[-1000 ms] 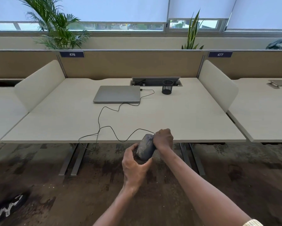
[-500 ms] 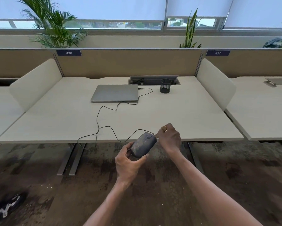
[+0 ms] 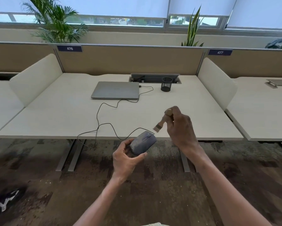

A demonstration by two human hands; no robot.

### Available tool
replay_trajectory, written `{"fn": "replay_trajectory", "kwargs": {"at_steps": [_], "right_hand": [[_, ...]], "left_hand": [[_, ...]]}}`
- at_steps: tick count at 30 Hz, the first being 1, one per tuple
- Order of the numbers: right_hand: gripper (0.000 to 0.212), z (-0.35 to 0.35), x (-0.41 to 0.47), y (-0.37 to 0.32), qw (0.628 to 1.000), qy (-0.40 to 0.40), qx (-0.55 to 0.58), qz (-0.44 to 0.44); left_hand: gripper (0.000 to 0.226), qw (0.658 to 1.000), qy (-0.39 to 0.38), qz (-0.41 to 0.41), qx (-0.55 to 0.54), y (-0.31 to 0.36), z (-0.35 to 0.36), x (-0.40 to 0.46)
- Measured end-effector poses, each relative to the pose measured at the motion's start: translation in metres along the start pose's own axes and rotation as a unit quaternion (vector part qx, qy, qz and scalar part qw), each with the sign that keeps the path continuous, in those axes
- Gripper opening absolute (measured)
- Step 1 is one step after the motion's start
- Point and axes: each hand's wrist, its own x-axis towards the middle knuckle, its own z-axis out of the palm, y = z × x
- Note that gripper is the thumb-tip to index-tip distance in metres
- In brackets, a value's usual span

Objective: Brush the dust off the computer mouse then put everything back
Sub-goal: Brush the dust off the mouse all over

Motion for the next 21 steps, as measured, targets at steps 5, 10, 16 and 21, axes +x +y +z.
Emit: {"fn": "replay_trajectory", "kwargs": {"at_steps": [5, 10, 16, 21], "right_hand": [[0.019, -0.012, 0.003, -0.033, 0.983, -0.123, 0.074, -0.115], [0.037, -0.008, 0.006, -0.068, 0.952, -0.225, 0.071, -0.197], [0.044, 0.014, 0.01, -0.086, 0.918, -0.28, -0.014, -0.281], [0.04, 0.029, 0.015, -0.09, 0.9, -0.299, -0.053, -0.312]], "left_hand": [[0.066, 1.0, -0.007, 0.016, 0.003, 0.005, 0.002, -0.002], [0.063, 1.0, -0.013, 0.006, 0.021, 0.003, 0.004, -0.002], [0.054, 0.998, -0.004, 0.009, 0.06, 0.007, 0.002, -0.001], [0.063, 0.998, -0.02, 0.017, 0.065, 0.011, 0.002, -0.002]]}}
